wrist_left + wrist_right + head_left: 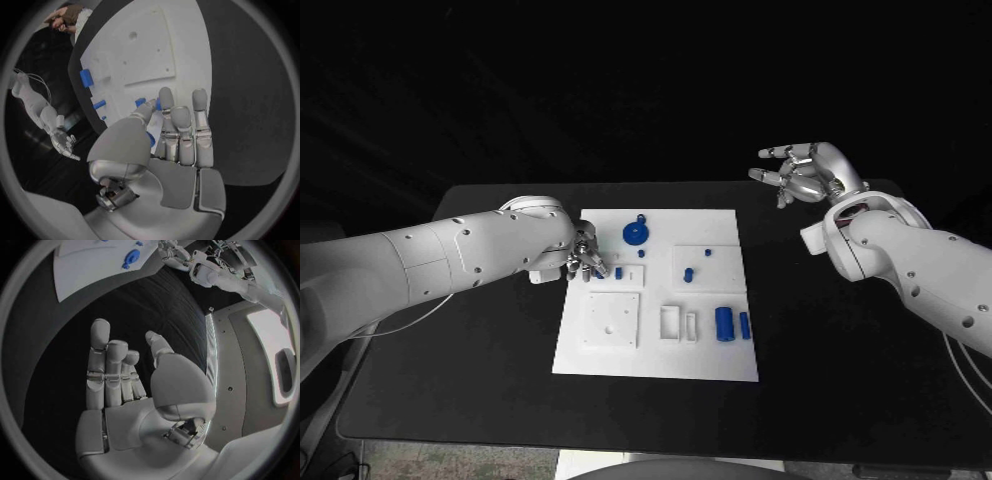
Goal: Assemble the parts on the task board
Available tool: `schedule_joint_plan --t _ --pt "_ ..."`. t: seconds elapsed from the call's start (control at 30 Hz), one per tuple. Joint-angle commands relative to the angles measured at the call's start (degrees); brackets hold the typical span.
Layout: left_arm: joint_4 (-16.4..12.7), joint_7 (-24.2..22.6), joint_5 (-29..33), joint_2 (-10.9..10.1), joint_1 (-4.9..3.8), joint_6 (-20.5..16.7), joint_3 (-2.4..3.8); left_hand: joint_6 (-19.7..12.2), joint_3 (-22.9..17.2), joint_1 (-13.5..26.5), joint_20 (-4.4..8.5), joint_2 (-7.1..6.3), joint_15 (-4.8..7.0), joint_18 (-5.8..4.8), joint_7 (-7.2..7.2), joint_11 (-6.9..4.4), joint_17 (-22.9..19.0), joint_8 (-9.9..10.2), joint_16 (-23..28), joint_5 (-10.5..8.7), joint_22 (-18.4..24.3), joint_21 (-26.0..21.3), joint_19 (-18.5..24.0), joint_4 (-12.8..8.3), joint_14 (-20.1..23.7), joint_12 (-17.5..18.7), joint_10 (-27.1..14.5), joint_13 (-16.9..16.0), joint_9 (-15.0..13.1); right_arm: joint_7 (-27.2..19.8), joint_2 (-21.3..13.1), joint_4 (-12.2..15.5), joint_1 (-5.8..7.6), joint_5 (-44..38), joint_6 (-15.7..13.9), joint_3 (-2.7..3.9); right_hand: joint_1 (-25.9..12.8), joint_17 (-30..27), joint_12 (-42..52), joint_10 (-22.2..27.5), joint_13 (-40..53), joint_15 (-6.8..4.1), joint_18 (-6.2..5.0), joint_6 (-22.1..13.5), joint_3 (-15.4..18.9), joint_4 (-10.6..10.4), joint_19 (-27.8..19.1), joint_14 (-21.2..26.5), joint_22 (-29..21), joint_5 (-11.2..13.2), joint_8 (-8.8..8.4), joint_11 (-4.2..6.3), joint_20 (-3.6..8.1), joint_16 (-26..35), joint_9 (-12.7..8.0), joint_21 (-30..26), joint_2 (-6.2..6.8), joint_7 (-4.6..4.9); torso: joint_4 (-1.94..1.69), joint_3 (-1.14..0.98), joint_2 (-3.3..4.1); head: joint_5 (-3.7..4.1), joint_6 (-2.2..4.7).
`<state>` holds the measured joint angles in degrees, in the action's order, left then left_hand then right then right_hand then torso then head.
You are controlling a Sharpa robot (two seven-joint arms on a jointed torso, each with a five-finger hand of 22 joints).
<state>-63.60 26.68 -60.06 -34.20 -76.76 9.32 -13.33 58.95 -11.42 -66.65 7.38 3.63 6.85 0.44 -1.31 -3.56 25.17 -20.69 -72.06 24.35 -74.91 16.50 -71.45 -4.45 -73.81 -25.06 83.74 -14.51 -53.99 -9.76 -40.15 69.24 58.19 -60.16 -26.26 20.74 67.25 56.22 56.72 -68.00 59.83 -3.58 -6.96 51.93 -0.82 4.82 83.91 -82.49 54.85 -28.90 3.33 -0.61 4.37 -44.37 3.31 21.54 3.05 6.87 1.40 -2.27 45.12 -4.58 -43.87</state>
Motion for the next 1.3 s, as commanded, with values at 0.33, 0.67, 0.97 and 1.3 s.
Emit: schedule_joint_plan --t 0.33,0.67,0.97,1.3 --pt "0.5 0.0 0.6 0.4 0.23 0.7 -0.14 0.9 -2.0 -1.3 0.29 1.36 -0.14 -0.43 1.49 0.06 0.0 -0.1 0.3 -0.8 -1.1 0.3 0.2 -2.1 -0.3 0.2 1.7 0.0 0.0 -0.5 0.1 0.0 -0.07 0.2 0.7 0.03 -0.4 0.1 0.4 -0.4 0.1 -0.14 -1.03 -0.1 0.0 -0.2 2.2 -0.3 -0.1 -0.5 0.03 0.16 0.34 -0.1 0.1 0.2 0.02 -0.03 -0.02 -0.09 0.01 0.11 0.09" --pt "1.5 -0.3 0.7 1.3 0.34 -0.5 -0.16 0.9 0.1 -0.6 0.11 0.15 -0.23 -0.44 1.71 0.03 -0.4 1.0 0.7 -1.92 -0.9 -0.1 0.1 0.9 -0.3 0.1 1.4 -0.1 1.3 -0.6 0.3 -0.2 -0.16 0.3 0.8 0.03 -0.4 0.0 0.3 -0.4 0.0 -0.14 -1.03 -0.1 0.0 -0.2 2.2 -0.3 -0.1 -0.5 0.02 0.16 0.34 0.0 0.1 0.2 0.04 -0.04 0.06 -0.08 0.01 0.31 0.05" --pt "1.8 -0.5 1.1 1.7 0.62 -1.1 -0.18 2.1 2.9 -1.5 0.06 -2.54 -0.19 -0.44 1.95 -0.06 -0.7 2.3 0.8 -2.22 -0.9 -1.1 -0.3 4.2 -0.4 0.3 1.5 0.3 4.8 -0.6 0.3 -0.3 -0.22 0.3 0.8 0.03 -0.4 0.0 0.3 -0.4 0.0 -0.14 -1.03 -0.1 0.0 -0.2 2.2 -0.3 -0.1 -0.5 0.02 0.16 0.34 0.0 0.1 0.2 0.04 -0.04 0.01 -0.06 0.01 0.56 0.03" --pt "2.0 -0.3 1.2 1.6 0.69 -0.6 -0.2 2.5 4.7 -1.6 -0.01 -3.79 -0.24 -0.44 1.99 -0.04 -0.8 2.6 0.9 -3.13 -0.9 -1.6 -0.5 5.2 -0.3 0.3 1.3 0.4 6.3 -0.6 0.3 -0.4 -0.26 0.4 0.7 0.03 -0.5 -0.1 0.2 -0.3 -0.1 -0.13 -1.02 -0.2 0.1 -0.2 2.2 -0.3 -0.2 -0.5 0.03 0.15 0.33 0.1 0.1 0.2 0.03 -0.02 -0.03 0.0 -0.01 0.62 -0.03"
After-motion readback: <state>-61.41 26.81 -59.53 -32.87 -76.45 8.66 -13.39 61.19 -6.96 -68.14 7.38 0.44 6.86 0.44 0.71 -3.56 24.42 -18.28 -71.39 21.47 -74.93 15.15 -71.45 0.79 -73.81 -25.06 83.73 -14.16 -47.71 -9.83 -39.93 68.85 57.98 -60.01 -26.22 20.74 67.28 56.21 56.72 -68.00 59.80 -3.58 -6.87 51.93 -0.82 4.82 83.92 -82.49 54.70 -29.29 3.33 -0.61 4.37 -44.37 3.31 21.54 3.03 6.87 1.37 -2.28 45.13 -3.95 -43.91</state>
